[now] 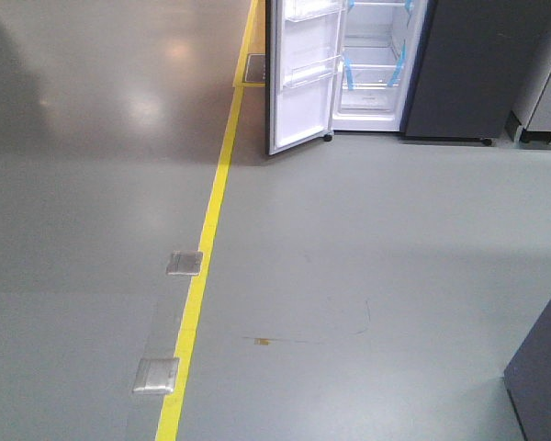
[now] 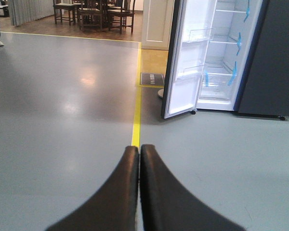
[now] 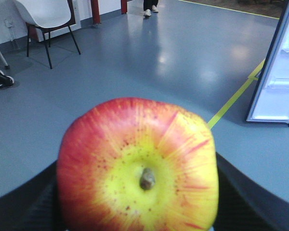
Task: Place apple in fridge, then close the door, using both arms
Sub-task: 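Drive up to the open refrigerator door holding the apple in the right gripper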
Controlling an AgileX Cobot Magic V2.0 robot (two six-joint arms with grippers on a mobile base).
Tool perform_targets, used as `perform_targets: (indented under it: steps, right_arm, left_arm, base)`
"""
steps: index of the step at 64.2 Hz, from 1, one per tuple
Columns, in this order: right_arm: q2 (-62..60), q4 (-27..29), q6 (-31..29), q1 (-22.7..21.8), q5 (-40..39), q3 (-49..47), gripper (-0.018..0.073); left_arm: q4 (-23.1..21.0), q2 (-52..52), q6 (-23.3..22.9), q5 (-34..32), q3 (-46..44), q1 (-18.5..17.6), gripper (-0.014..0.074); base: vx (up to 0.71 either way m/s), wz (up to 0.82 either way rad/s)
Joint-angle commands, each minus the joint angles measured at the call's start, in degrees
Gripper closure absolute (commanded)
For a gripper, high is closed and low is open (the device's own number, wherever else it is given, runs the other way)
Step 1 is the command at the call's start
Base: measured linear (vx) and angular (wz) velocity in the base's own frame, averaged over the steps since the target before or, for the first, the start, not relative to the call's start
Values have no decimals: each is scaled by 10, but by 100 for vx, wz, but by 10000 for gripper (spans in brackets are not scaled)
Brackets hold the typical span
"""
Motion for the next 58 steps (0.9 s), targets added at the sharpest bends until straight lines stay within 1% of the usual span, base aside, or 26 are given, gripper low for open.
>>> perform_targets:
  steps: [1, 58]
  right_arm:
    - [1, 26, -6, -2, -43, -11, 564]
    - [1, 26, -6, -2, -43, -11, 564]
  left_arm:
    - [0, -9, -3, -39, 12, 3, 603]
    - [0, -9, -3, -39, 12, 3, 603]
  base:
    - [29, -11]
    - [28, -4]
